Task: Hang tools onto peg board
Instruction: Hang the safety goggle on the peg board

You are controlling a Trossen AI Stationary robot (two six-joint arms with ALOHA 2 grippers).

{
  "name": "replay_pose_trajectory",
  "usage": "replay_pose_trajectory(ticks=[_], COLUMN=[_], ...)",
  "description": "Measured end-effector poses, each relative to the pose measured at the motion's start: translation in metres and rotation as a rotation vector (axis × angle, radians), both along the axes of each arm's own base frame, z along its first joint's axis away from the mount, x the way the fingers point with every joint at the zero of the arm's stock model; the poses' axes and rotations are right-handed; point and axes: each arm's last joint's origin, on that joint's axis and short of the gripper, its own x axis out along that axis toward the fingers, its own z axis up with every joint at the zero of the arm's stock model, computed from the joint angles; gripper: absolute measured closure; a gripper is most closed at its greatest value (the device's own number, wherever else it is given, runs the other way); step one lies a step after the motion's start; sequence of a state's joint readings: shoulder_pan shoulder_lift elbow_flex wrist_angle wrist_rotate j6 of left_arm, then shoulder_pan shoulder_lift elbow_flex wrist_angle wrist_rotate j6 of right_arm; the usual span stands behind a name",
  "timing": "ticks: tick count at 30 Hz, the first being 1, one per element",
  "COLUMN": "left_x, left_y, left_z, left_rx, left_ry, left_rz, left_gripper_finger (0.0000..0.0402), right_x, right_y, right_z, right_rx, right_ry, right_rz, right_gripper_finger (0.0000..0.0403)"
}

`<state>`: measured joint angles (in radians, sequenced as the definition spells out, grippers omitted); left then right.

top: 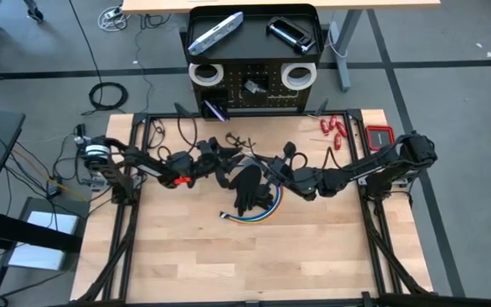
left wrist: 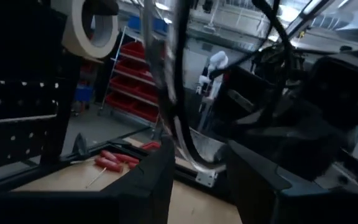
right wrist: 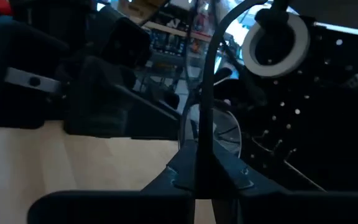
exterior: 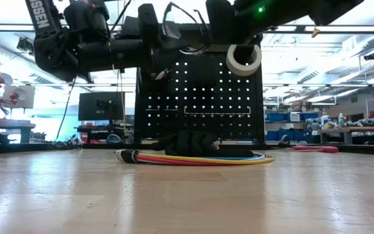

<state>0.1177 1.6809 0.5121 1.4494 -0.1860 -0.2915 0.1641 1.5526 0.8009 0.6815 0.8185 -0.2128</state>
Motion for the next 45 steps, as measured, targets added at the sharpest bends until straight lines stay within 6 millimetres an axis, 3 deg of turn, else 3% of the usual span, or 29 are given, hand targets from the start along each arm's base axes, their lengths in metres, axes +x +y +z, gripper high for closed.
replay_pose_trajectory(ticks=[5,11,15,23,28,33,41,45], left_x=[0.003,0.013,0.012,0.01,0.01,0.01,0.013,0.014], left_y=[0.001,0.004,0.007,0.019,0.023,0.022,0.014,0.012], left_z=[0.004,0.009,0.009,0.001,0.001,0.002,-0.002,-0.009], left_rx=[-0.007,-0.001,-0.046,-0.168,-0.216,-0.213,-0.196,-0.226], left_ry=[-0.012,0.019,0.008,0.039,0.027,0.036,0.092,0.162], left_rz=[0.034,0.06,0.06,0.069,0.008,-0.101,-0.225,-0.239], left_gripper_finger=[0.0278,0.0374,0.0377,0.0377,0.0377,0.0375,0.0376,0.0376], right_x=[0.0,-0.001,-0.004,-0.026,-0.029,-0.021,-0.007,-0.008], right_y=[0.002,0.002,0.004,0.012,0.014,0.013,-0.025,-0.027], right_z=[-0.001,-0.004,0.0,0.036,0.044,0.035,0.013,0.016], right_rx=[-0.004,-0.005,0.06,0.099,0.066,0.094,0.259,0.267], right_ry=[0.014,0.033,-0.01,-0.119,-0.114,-0.057,-0.034,-0.038], right_rz=[0.014,-0.011,-0.004,0.039,0.135,0.395,0.352,0.391], right_gripper_finger=[0.0369,0.0363,0.0327,0.0223,0.0196,0.0225,0.033,0.0377])
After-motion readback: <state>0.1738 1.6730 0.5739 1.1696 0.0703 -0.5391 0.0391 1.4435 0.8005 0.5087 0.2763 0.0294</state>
